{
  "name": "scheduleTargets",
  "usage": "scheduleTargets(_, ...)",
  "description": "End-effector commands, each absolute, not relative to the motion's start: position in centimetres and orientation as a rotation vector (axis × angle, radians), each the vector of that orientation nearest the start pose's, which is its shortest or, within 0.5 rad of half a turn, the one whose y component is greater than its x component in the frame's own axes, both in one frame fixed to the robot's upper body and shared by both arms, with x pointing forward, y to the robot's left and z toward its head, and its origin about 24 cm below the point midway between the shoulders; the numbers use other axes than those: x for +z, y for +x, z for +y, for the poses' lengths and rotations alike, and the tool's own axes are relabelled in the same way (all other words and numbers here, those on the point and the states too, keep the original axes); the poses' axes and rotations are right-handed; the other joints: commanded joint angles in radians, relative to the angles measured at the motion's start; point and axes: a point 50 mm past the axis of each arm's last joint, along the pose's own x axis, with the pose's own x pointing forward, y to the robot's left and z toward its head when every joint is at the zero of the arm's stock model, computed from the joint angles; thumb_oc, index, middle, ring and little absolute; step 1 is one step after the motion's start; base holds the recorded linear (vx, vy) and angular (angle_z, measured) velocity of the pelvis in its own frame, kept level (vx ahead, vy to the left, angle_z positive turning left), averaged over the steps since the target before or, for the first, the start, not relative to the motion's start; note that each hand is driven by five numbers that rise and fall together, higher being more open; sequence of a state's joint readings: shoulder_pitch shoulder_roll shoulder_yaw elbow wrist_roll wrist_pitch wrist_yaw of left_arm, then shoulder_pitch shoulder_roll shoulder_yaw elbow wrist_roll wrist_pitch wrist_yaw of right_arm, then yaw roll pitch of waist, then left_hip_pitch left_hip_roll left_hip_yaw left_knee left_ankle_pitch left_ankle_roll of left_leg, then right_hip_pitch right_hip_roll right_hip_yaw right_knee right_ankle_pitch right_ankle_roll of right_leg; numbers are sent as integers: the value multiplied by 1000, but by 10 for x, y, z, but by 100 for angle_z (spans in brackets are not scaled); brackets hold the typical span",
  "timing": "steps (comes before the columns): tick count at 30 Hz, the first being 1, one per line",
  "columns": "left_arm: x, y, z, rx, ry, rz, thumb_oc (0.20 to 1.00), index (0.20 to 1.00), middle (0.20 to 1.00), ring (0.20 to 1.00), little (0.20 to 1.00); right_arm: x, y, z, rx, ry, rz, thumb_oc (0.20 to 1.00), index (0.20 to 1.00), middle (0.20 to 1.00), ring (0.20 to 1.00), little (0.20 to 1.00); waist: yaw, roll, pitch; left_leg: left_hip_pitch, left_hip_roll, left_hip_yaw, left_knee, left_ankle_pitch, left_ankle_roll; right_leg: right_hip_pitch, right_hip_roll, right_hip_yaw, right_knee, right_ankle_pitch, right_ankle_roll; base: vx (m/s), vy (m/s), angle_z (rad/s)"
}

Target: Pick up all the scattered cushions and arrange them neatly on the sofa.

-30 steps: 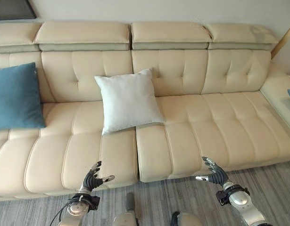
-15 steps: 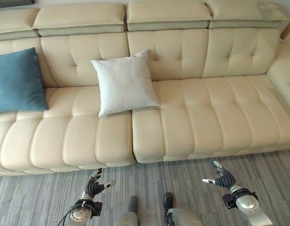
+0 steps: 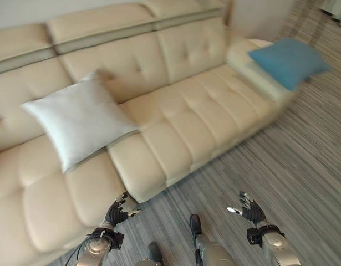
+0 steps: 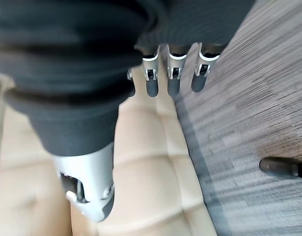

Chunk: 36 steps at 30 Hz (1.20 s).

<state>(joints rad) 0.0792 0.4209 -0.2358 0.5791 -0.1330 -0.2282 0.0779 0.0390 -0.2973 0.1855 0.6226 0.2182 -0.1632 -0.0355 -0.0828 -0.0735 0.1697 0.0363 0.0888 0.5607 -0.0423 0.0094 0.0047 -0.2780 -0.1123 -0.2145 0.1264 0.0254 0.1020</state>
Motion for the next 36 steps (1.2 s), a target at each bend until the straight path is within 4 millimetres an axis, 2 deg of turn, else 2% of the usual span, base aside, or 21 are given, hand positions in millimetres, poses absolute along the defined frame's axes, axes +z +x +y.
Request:
scheduleTargets(1,-61,193,232,-58,359,406,1000,1000,1000,1000,1000,-60,214,-223,-37,-175,411,1000,1000,1000,1000,1000,30,22,-8,-15,19,-189,107,-139,-30,97,-88,-109,74,-52,46,109,-82,-154)
scheduleTargets(3,-63,193,230,-65,351,414,1000,1000,1000,1000,1000,-59,213,-221,-24,-179,404,1000,1000,1000,1000,1000,24,17,-14,-2,24,-163,112,-146,-35,107,-92,-120,58,-52,45,138,-213,-142)
scheduleTargets(5,-67,192,224,-95,350,426,1000,1000,1000,1000,1000,-61,204,-226,-32,-169,418,1000,1000,1000,1000,1000,-13,17,-29,-4,62,-143,212,-147,-62,118,-58,-49,38,-70,31,291,-390,-81)
scheduleTargets(6,-67,194,220,-107,340,422,1000,1000,1000,1000,1000,-61,202,-229,-43,-165,417,1000,1000,1000,1000,1000,-23,15,-26,-24,87,-151,296,-121,-72,135,-40,-27,27,-80,14,220,-391,-69)
scheduleTargets(7,-66,197,216,-117,335,413,1000,1000,1000,1000,1000,-59,201,-233,-52,-168,414,1000,1000,1000,1000,1000,-26,13,-16,-54,113,-181,387,-95,-79,151,-17,-7,19,-89,-7,182,-344,-42)
scheduleTargets(8,-65,200,212,-121,326,405,1000,1000,1000,1000,1000,-58,201,-236,-61,-173,413,1000,1000,1000,1000,1000,-22,15,-5,-86,116,-223,455,-74,-87,167,-1,8,11,-98,-19,112,-230,-21)
scheduleTargets(9,-65,200,211,-122,325,403,1000,1000,1000,1000,1000,-58,201,-236,-62,-174,412,1000,1000,1000,1000,1000,-23,19,-4,-92,121,-227,464,-77,-90,167,3,5,11,-99,-21,18,-163,-7)
scheduleTargets(10,-65,203,208,-123,315,398,1000,1000,1000,1000,1000,-57,203,-238,-68,-175,412,1000,1000,1000,1000,1000,-16,7,3,-143,92,-264,485,-52,-76,174,4,15,-6,-88,-37,31,-137,-44)
scheduleTargets(13,-67,202,201,-127,290,398,1000,1000,1000,1000,1000,-58,201,-238,-65,-179,417,1000,1000,1000,1000,1000,5,-1,7,-219,43,-343,406,-85,-58,210,14,51,-16,-111,-33,205,-96,-33)
scheduleTargets(14,-67,201,200,-129,290,398,1000,1000,1000,1000,1000,-59,200,-239,-64,-184,421,1000,1000,1000,1000,1000,20,-2,10,-250,22,-376,359,-71,-56,225,23,64,-17,-121,-31,377,-36,-16)
scheduleTargets(15,-68,199,199,-135,290,405,1000,1000,1000,1000,1000,-60,200,-237,-59,-190,424,1000,1000,1000,1000,1000,42,6,11,-286,13,-433,253,0,-69,252,50,82,-13,-146,-31,289,-28,-51)
scheduleTargets(16,-68,199,199,-136,290,404,1000,1000,1000,1000,1000,-60,200,-237,-59,-190,424,1000,1000,1000,1000,1000,41,6,9,-287,13,-433,248,5,-69,250,50,82,-14,-144,-32,319,-34,-76)
scheduleTargets(18,-68,200,199,-131,292,405,1000,1000,1000,1000,1000,-62,200,-237,-62,-199,434,1000,1000,1000,1000,1000,70,12,13,-342,12,-494,133,63,-82,296,84,112,-7,-179,-31,390,6,-56)
scheduleTargets(19,-67,200,199,-129,293,404,1000,1000,1000,1000,1000,-63,200,-238,-64,-198,437,1000,1000,1000,1000,1000,73,13,13,-348,12,-495,105,71,-84,308,88,118,-4,-190,-28,467,55,-20)
scheduleTargets(22,-66,200,201,-115,290,402,1000,1000,1000,1000,1000,-64,199,-238,-66,-204,445,1000,1000,1000,1000,1000,83,11,9,-372,13,-493,79,84,-85,342,92,146,3,-211,-23,276,73,-41)
scheduleTargets(25,-66,197,207,-98,288,404,1000,1000,1000,1000,1000,-63,199,-236,-40,-207,442,1000,1000,1000,1000,1000,104,14,-9,-363,2,-543,104,103,-77,386,88,197,21,-234,-8,502,212,-62)
scheduleTargets(26,-67,195,209,-100,290,415,1000,1000,1000,1000,1000,-64,197,-235,-32,-199,446,1000,1000,1000,1000,1000,99,-1,-20,-375,-23,-539,174,94,-65,392,53,212,58,-209,11,566,287,-105)
scheduleTargets(31,-63,197,217,-105,317,405,1000,1000,1000,1000,1000,-63,200,-226,-7,-157,431,1000,1000,1000,1000,1000,98,-35,-36,-365,-72,-485,278,-17,-15,339,-11,269,171,-96,56,356,195,-67)
scheduleTargets(32,-60,200,218,-104,326,390,1000,1000,1000,1000,1000,-61,203,-224,-4,-152,420,1000,1000,1000,1000,1000,98,-33,-36,-352,-79,-475,285,-49,6,298,-22,270,238,-42,69,250,154,-41)
scheduleTargets(33,-59,200,218,-104,326,390,1000,1000,1000,1000,1000,-61,203,-224,-4,-152,420,1000,1000,1000,1000,1000,99,-33,-36,-353,-78,-473,285,-49,7,296,-23,272,241,-43,70,212,140,-14)
scheduleTargets(36,-55,204,222,-85,340,374,1000,1000,1000,1000,1000,-58,210,-219,6,-147,397,1000,1000,1000,1000,1000,103,-27,-18,-310,-86,-449,290,-98,38,227,-53,226,351,50,84,154,106,3)
